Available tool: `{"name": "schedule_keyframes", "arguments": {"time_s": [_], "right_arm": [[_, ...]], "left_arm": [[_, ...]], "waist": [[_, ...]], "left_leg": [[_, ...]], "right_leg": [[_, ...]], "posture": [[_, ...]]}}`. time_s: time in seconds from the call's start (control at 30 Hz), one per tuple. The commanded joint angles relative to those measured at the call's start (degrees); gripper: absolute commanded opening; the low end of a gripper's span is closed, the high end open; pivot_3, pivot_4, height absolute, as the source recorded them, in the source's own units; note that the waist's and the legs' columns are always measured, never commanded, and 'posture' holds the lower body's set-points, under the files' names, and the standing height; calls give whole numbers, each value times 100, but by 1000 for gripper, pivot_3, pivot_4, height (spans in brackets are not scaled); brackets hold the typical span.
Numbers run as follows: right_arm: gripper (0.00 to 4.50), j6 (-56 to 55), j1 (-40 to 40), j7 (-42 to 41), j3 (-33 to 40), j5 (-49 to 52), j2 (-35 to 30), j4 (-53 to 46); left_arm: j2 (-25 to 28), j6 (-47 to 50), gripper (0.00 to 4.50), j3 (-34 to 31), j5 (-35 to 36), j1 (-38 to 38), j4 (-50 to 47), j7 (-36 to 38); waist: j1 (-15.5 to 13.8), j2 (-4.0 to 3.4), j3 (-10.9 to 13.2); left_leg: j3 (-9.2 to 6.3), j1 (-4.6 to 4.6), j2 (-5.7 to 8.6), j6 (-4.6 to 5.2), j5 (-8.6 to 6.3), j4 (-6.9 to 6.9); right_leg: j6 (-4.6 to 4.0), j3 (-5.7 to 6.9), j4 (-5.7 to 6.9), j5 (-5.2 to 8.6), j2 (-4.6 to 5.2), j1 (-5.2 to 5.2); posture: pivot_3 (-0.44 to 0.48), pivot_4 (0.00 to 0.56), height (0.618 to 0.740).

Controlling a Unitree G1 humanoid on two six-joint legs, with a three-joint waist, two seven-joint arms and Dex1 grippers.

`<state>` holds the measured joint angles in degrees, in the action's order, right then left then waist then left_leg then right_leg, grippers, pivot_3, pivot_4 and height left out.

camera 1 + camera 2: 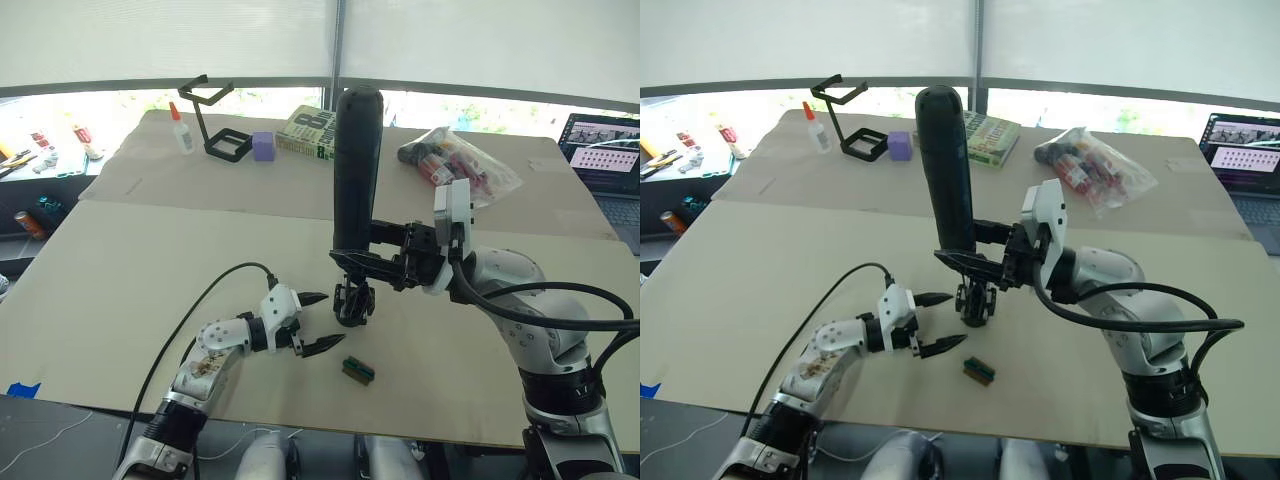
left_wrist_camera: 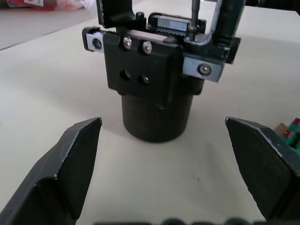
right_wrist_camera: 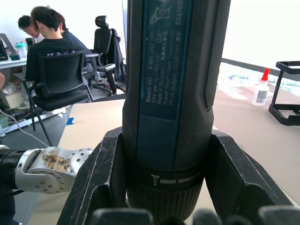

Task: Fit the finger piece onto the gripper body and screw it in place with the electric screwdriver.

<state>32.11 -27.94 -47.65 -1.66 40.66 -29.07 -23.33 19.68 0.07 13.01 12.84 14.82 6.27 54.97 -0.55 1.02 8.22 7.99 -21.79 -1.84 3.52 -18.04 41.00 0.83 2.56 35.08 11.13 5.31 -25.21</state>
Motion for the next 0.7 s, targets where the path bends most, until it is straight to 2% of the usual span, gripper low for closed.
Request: {"name": "schedule_keyframes", "arguments": {"time_s": [0.03,0.27,0.7], "right_arm": [[1928,-95,35,8,127,35,-42,-292],[1928,-98,149,76,105,15,-17,-396],[1928,-172,143,143,74,-93,31,-351]], "left_arm": [[-140,-312,4500,83,-50,201,185,111],[-374,-674,4500,116,-191,641,991,246],[-730,-1097,4500,150,-326,1035,1646,456]], "waist": [[-8,0,0],[-7,0,0],[-9,1,0]], "left_leg": [[-1,0,0,0,0,0],[-3,-7,3,3,-1,7],[-7,-8,4,5,-2,8]], "right_leg": [[0,1,0,0,0,0],[2,2,-2,-1,3,1],[3,5,-2,-2,3,2]], "posture": [[0,150,740],[0,150,740],[0,150,740]]}}
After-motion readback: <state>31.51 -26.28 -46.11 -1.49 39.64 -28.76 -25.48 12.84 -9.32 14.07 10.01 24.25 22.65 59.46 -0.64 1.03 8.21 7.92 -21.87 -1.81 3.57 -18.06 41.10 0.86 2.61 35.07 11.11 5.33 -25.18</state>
